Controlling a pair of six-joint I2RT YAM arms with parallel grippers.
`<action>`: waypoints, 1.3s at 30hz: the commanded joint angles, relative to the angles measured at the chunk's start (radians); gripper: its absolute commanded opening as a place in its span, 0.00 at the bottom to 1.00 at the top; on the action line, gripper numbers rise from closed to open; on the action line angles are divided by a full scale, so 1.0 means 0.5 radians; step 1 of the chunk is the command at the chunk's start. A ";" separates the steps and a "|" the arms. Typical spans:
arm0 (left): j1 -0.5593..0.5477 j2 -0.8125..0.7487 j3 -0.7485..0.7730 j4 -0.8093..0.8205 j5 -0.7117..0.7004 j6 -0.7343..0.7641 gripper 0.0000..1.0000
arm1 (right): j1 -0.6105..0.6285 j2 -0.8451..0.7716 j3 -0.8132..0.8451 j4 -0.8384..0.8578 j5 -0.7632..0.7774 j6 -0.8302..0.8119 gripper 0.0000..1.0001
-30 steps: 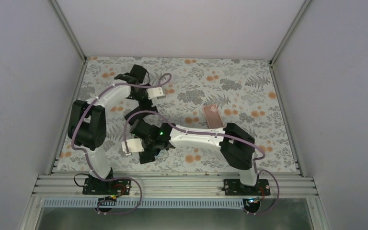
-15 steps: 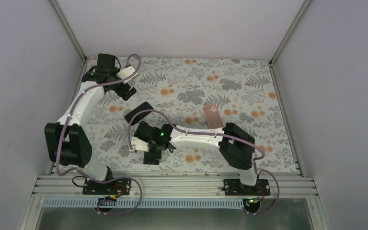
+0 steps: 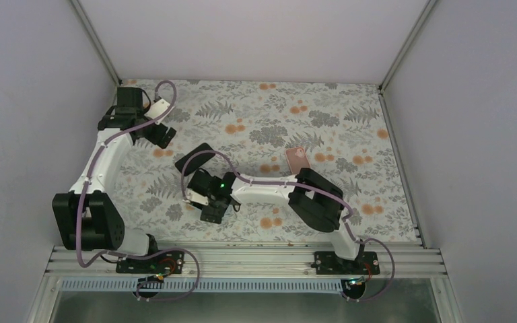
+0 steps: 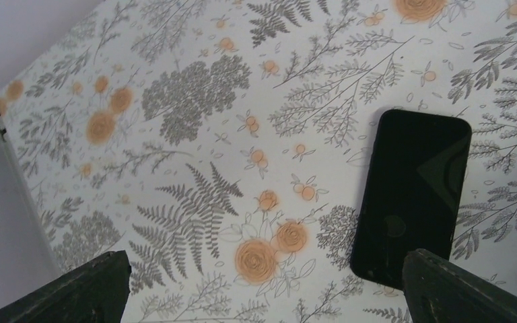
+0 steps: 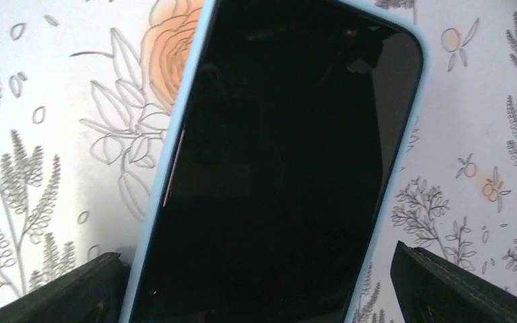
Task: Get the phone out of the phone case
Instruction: Pick up the phone at the center of the board.
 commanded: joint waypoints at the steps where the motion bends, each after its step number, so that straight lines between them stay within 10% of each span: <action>1: 0.091 -0.109 -0.046 0.037 0.060 -0.051 1.00 | -0.053 0.036 0.015 0.111 0.196 0.010 1.00; 31: 0.196 -0.252 -0.282 -0.067 0.372 0.068 1.00 | -0.231 0.195 0.063 -0.320 -0.368 -0.456 0.98; 39: 0.195 -0.285 -0.342 -0.053 0.406 0.043 1.00 | -0.233 0.280 0.041 -0.255 -0.221 -0.400 0.74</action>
